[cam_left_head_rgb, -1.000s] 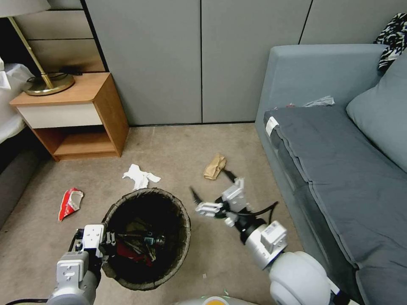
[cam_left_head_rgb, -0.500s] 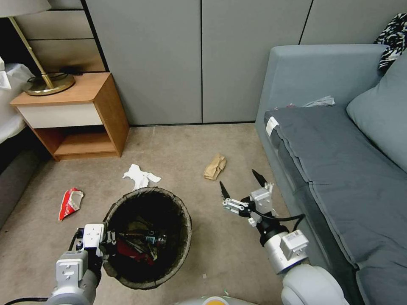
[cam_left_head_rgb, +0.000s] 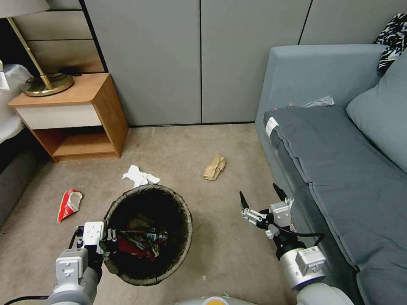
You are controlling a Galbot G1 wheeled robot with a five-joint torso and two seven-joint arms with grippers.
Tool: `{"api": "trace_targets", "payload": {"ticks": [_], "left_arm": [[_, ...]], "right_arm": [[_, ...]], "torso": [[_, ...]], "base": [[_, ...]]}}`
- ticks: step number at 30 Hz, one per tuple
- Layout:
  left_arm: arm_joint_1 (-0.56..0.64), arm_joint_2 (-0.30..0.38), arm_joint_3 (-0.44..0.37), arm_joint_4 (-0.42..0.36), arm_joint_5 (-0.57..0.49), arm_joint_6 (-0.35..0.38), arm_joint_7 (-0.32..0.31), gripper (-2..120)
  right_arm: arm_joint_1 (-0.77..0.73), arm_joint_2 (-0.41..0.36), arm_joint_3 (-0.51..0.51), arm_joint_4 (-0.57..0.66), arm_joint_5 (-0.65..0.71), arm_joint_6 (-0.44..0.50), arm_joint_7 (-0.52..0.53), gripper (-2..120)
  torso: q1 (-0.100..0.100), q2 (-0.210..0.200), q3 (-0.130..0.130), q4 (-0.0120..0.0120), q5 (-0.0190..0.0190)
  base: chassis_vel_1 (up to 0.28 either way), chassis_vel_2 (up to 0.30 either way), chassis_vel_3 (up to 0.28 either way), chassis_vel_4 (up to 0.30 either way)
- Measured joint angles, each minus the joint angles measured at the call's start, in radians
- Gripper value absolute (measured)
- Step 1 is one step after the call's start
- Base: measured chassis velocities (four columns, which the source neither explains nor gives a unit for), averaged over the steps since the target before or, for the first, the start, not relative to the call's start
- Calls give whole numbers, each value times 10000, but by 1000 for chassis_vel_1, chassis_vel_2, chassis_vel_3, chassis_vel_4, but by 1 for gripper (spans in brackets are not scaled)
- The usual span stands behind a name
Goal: Pick up the trash bin, then pick up the garbage from the floor and place it into the trash bin.
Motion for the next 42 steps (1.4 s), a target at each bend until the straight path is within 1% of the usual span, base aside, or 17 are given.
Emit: {"api": "trace_targets", "payload": {"ticks": [9,16,26,42], "left_arm": [[-201,-138,20,0,5,-42,55,1],[-252,-146,7,0,-7,-47,56,1],[-229,6,0,0,-133,-59,59,1],[-233,158,2,0,-268,-62,62,1]], "right_arm": [[-145,164,267,-193,-113,154,-124,100],[-257,268,320,-262,-237,247,-195,100],[-483,621,233,-410,-642,530,-225,100],[-638,857,141,-456,-992,692,-226,100]], "torso": [[0,0,1,-3,0],[0,0,0,0,-1],[1,0,0,-1,-1],[0,0,0,-1,1]], "base": [[-102,85,85,-95],[-76,81,79,-74],[-81,90,83,-86],[-110,108,95,-103]]}}
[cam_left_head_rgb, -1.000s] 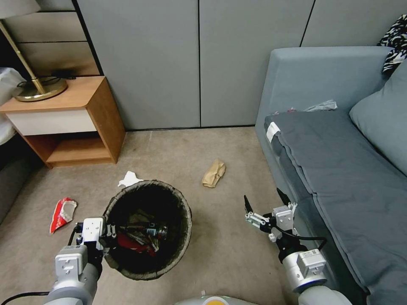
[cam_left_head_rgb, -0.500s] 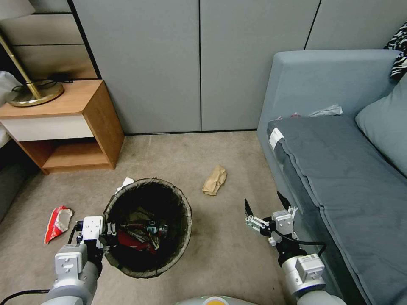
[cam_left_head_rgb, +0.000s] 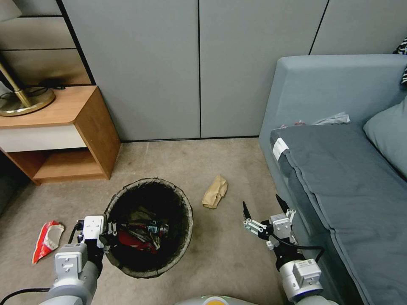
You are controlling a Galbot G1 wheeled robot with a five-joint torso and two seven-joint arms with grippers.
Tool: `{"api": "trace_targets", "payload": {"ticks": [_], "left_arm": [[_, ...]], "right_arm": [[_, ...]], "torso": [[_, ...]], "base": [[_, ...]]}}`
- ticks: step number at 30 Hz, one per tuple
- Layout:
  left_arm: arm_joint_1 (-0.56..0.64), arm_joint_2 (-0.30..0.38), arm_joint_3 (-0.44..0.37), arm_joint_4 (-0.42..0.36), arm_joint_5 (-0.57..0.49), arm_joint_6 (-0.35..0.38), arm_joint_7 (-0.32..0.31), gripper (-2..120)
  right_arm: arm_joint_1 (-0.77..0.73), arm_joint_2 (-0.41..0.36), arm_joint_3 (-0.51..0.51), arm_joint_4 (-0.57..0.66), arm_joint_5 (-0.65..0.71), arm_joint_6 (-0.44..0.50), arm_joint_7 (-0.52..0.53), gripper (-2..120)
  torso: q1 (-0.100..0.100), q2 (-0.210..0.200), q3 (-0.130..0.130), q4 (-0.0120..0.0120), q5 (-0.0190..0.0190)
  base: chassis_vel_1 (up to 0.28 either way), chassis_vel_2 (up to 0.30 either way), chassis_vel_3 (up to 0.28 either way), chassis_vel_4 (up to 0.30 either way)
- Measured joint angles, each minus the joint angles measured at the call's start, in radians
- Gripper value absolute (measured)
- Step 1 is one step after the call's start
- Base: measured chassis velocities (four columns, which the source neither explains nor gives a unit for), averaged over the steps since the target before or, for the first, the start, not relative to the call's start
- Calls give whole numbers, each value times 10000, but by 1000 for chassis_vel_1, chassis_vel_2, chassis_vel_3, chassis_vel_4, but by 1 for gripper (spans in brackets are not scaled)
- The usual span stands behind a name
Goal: Pick up the trash bin, then pick up the garbage from the floor and place it into the trash bin.
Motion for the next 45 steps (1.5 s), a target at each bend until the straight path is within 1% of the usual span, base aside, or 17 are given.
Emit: {"api": "trace_targets", "payload": {"ticks": [17,19,20,23,25,26,27,28,29,32,34,35,37,40,42,44,45], "left_arm": [[-11,54,-11,0,-58,-4,-6,1],[-12,64,13,0,-67,-2,-22,1],[-12,64,13,0,-67,-2,-22,1],[46,57,11,0,-64,59,-46,1],[51,58,7,0,-64,63,-48,1],[78,61,-6,0,-64,73,-62,1],[145,64,-35,0,-59,86,-98,1],[195,64,-43,0,-57,94,-123,1],[195,64,-43,0,-57,94,-123,1],[328,68,-85,0,-29,117,-161,1],[342,68,-90,0,-26,120,-163,1],[378,68,-112,0,-24,135,-174,1],[386,65,-124,0,-23,141,-176,1],[393,17,-155,0,-9,169,-188,1],[390,0,-155,0,-5,171,-190,1],[387,-57,-159,0,3,174,-196,1],[387,-57,-159,0,3,174,-196,1]], "right_arm": [[169,56,-179,-156,34,-96,75,100],[666,3,-315,-404,501,-556,190,100],[666,3,-315,-404,501,-556,190,100],[1690,-105,-672,-986,1524,-1472,503,100],[1775,-123,-717,-1036,1599,-1527,526,100],[2030,-186,-895,-1205,1882,-1675,659,100],[2576,-338,-1323,-1646,2557,-1955,1041,100],[2894,-428,-1569,-1922,2974,-2109,1247,100],[2894,-428,-1569,-1922,2974,-2109,1247,100],[3702,-613,-2062,-2747,4171,-2587,1579,100],[3780,-620,-2093,-2820,4294,-2651,1591,100],[4073,-630,-2190,-3096,4723,-2866,1638,100],[4224,-627,-2248,-3250,4905,-2948,1670,100],[5013,-573,-2533,-4062,5602,-3366,1900,100],[5178,-561,-2584,-4232,5682,-3434,1950,100],[5780,-491,-2780,-4934,5976,-3653,2194,100],[5780,-491,-2780,-4934,5976,-3653,2194,100]], "torso": [[1,-1,0,0,-2],[2,-1,1,-2,-3],[2,-1,1,-2,-3],[1,0,0,-1,-1],[0,0,0,-1,-2],[0,0,0,0,-2],[1,0,0,-2,-1],[0,0,0,2,0],[0,0,0,2,0],[1,-1,0,1,0],[1,-1,1,1,0],[1,-1,0,-1,-2],[1,0,1,-1,-4],[2,-1,0,0,-2],[1,-1,0,0,-1],[1,-1,1,-1,-2],[1,-1,1,-1,-2]], "base": [[-103,108,104,-106],[-26,21,18,-43],[0,0,0,0],[0,0,0,0],[0,0,0,0],[0,0,0,0],[0,0,0,0],[0,0,0,0],[0,0,0,0],[0,0,0,0],[0,0,0,0],[0,0,0,0],[0,0,0,0],[0,0,0,0],[0,0,0,0],[0,0,0,0],[0,0,0,0]]}}
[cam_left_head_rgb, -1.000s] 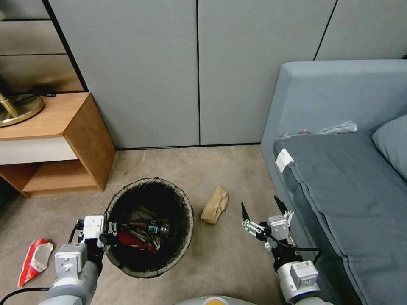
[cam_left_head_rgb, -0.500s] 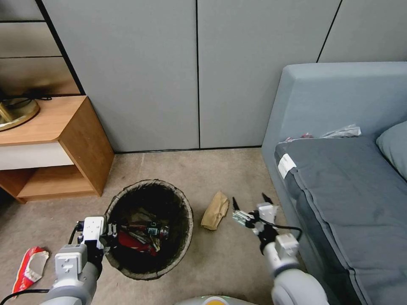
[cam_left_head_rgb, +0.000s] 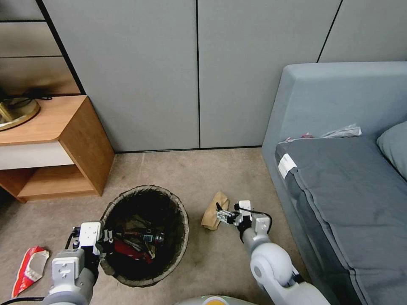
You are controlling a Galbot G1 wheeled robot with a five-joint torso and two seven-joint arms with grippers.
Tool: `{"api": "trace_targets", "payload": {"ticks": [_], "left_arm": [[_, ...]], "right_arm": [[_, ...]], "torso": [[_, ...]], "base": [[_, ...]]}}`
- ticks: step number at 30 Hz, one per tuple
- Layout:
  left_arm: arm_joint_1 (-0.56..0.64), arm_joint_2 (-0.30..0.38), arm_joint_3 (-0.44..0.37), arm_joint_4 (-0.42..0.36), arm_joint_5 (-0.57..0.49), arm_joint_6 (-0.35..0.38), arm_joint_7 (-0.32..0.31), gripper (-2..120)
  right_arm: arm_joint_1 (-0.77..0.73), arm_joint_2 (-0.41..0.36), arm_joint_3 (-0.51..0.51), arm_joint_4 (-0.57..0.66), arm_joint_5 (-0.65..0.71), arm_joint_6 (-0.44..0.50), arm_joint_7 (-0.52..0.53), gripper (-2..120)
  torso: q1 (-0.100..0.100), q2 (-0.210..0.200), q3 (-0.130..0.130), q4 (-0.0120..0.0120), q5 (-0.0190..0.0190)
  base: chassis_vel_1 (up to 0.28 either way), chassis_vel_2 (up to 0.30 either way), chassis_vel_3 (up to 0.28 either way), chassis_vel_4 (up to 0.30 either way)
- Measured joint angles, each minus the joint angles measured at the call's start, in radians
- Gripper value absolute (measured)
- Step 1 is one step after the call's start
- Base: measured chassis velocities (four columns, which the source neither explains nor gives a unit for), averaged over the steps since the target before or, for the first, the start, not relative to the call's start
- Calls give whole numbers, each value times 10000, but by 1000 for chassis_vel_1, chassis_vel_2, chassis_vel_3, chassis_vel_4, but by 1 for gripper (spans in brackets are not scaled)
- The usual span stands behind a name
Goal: Pick up the trash bin, then pick up the garbage from the floor and place it into the trash bin.
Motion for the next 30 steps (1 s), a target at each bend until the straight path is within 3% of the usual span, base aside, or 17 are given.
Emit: {"api": "trace_targets", "payload": {"ticks": [3,11,30], "left_arm": [[-12,-59,-18,0,1,1,-3,1],[-35,-152,-38,0,8,0,-5,1],[-35,-94,-23,0,87,0,1,1]], "right_arm": [[825,65,-371,-892,641,-294,631,100],[1667,542,-544,-2405,935,-499,1008,100],[2285,1171,-717,-4091,656,-302,409,100]], "torso": [[0,0,0,2,0],[0,0,-1,1,-1],[0,0,0,1,0]], "base": [[0,0,0,0],[0,0,0,0],[0,0,0,0]]}}
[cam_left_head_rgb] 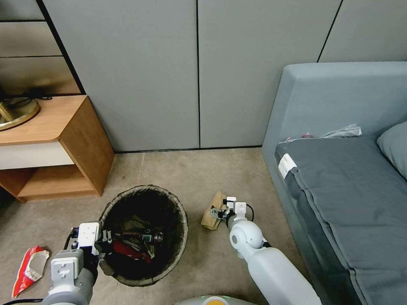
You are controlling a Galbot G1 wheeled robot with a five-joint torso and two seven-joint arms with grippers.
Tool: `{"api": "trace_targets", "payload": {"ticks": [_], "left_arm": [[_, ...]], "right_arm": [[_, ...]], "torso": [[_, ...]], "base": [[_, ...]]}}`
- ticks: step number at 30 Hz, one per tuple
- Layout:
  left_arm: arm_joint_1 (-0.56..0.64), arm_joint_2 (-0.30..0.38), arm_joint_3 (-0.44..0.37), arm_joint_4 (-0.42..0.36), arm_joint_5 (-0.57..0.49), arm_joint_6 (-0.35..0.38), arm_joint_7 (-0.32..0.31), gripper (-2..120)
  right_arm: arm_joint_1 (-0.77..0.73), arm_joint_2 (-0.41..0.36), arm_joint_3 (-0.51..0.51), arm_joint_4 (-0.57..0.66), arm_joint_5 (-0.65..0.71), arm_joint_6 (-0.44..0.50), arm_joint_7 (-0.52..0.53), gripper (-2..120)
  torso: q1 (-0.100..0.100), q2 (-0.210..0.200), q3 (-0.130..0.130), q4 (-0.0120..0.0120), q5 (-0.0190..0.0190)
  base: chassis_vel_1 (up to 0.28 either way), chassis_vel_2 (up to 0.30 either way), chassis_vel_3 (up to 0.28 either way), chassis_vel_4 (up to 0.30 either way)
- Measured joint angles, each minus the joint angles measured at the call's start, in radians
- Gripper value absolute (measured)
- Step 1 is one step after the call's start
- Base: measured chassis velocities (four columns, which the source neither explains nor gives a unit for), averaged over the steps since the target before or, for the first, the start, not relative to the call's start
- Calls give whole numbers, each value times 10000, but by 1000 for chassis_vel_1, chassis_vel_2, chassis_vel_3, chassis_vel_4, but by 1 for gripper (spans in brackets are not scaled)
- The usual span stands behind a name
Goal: Pick up the trash bin, then pick up the garbage from the floor and place it into the trash bin.
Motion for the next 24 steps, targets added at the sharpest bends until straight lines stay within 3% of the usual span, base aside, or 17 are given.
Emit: {"api": "trace_targets", "payload": {"ticks": [4,10,13,24], "left_arm": [[-10,-4,0,0,16,-10,0,1],[-14,-5,-2,0,21,-17,3,1],[-17,-5,-3,0,25,-18,6,1],[-34,14,9,0,32,-25,14,1]], "right_arm": [[89,96,-5,-350,-81,61,-133,100],[220,263,-5,-791,-136,132,-354,82],[288,392,6,-1034,-142,139,-495,65],[311,454,52,-1213,-228,184,-612,30]], "torso": [[0,0,0,0,0],[0,0,0,0,0],[0,-1,0,0,0],[-1,0,0,0,0]], "base": [[0,0,0,0],[0,0,0,0],[0,0,0,0],[0,0,0,0]]}}
